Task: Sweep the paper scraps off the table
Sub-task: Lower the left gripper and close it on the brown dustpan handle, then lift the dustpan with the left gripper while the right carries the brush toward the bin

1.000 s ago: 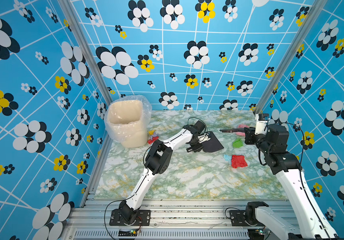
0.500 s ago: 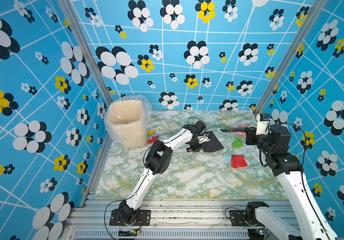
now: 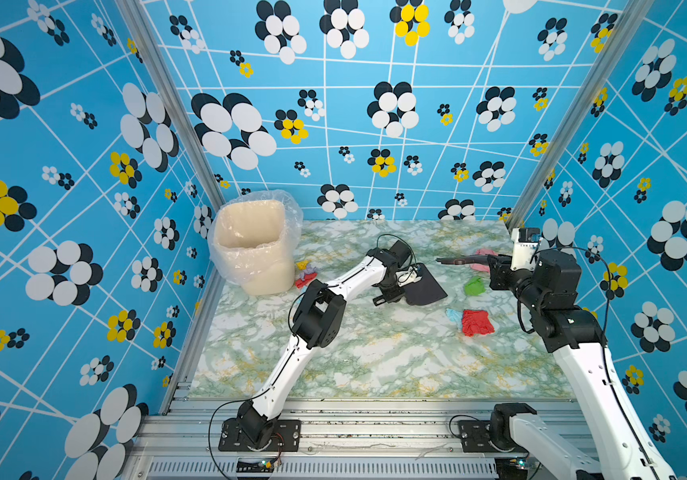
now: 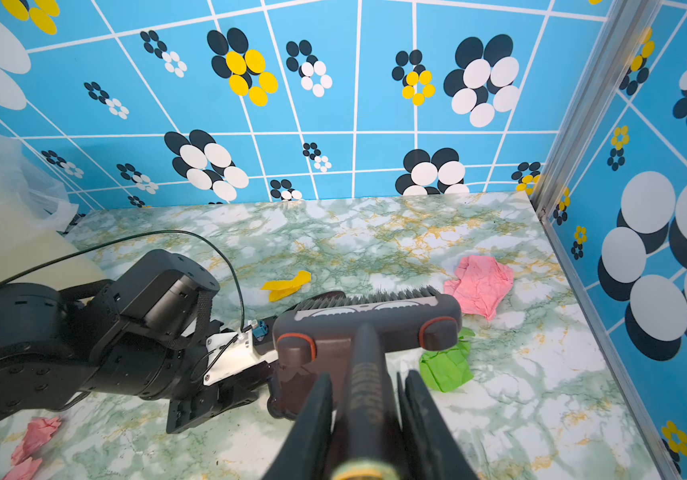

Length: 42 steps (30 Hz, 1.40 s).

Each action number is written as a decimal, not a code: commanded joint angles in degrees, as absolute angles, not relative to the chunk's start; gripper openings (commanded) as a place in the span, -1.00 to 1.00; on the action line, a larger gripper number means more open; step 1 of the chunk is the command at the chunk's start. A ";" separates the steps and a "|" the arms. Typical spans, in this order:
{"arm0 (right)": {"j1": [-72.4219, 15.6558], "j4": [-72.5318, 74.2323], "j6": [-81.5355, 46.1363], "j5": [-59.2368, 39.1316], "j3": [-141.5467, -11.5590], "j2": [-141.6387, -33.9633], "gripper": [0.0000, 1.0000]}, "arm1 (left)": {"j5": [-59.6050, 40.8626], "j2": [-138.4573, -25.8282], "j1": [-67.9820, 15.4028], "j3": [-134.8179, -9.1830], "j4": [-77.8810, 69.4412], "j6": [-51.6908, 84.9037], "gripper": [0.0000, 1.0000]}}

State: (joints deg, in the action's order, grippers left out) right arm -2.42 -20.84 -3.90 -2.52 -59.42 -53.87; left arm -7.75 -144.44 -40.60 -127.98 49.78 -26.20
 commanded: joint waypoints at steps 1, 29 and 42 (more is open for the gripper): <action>-2.02 -19.73 -4.42 -3.01 -60.69 -52.57 -1.00 | -7.90 -147.42 -40.84 -128.82 50.90 -25.44 -0.08; -1.76 -25.30 -1.89 -7.31 -69.81 -54.97 -1.00 | -11.06 -133.19 -40.01 -111.75 44.68 -14.83 -1.00; -1.76 -16.94 -10.58 -19.61 -71.34 -58.69 -1.00 | -10.93 -114.32 -40.51 -88.15 38.85 -5.10 -1.00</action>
State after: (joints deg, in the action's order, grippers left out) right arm -2.04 -23.44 -7.29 -14.79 -70.98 -58.72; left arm -10.11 -118.78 -40.49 -91.46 40.73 -8.34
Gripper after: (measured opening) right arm 0.283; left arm 0.298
